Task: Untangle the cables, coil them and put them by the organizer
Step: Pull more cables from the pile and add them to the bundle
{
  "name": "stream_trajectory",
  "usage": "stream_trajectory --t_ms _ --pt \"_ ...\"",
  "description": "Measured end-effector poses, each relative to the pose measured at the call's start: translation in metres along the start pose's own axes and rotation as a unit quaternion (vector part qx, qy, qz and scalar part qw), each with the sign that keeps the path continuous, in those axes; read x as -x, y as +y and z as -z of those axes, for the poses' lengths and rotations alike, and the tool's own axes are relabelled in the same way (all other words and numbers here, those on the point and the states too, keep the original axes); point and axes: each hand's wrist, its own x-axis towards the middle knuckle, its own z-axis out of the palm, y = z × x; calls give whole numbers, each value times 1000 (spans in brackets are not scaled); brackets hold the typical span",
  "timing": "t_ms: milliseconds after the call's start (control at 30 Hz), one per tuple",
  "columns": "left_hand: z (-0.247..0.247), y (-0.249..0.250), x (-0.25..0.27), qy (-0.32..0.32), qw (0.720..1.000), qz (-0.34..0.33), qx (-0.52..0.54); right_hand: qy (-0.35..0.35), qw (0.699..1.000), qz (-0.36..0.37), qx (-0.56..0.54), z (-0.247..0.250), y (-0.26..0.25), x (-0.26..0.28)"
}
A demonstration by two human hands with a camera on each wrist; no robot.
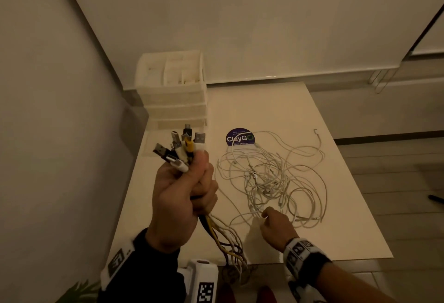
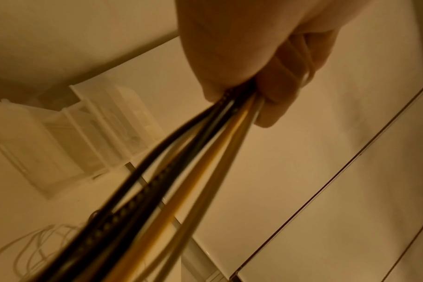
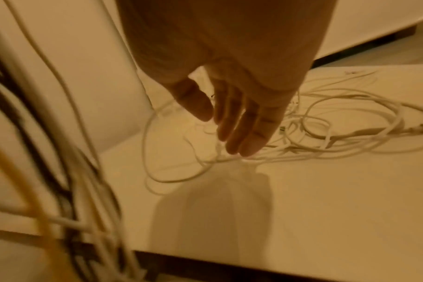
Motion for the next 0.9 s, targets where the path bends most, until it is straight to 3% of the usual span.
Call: stream_trajectory --t_ms 100,200,267,333,367,433,500,533,600,733,800,900 --pt "-2 -4 -5 15 1000 -1 -23 -50 994 -63 76 -20 -5 -16" --pt "-1 -3 -10 31 999 7 -33 -38 992 -102 67 -22 -8 -15" --pt "0 -2 -14 38 999 20 -30 -16 993 -118 -8 -9 -9 -11" --pt "0 -5 -17 47 998 25 -21 14 974 -136 -181 12 -10 -2" --pt "0 -7 -19 53 998 26 -21 11 946 -150 -288 26 -13 6" --pt "-1 -14 -24 64 997 21 -35 -21 847 -165 -505 55 -22 25" --pt "-5 -21 -29 74 995 17 -62 -37 747 -132 -650 87 -37 46" --pt "-8 -25 -32 80 994 13 -80 -25 723 -95 -684 102 -47 56" --pt "-16 -29 -39 78 990 8 -117 21 724 3 -690 127 -71 77" --pt "-28 -39 -52 47 989 41 -132 73 783 194 -586 147 -115 118" --pt "-36 -43 -54 11 991 39 -125 112 813 243 -517 148 -128 127" --pt "-49 -48 -54 -14 990 -4 -138 174 826 258 -469 145 -138 129"
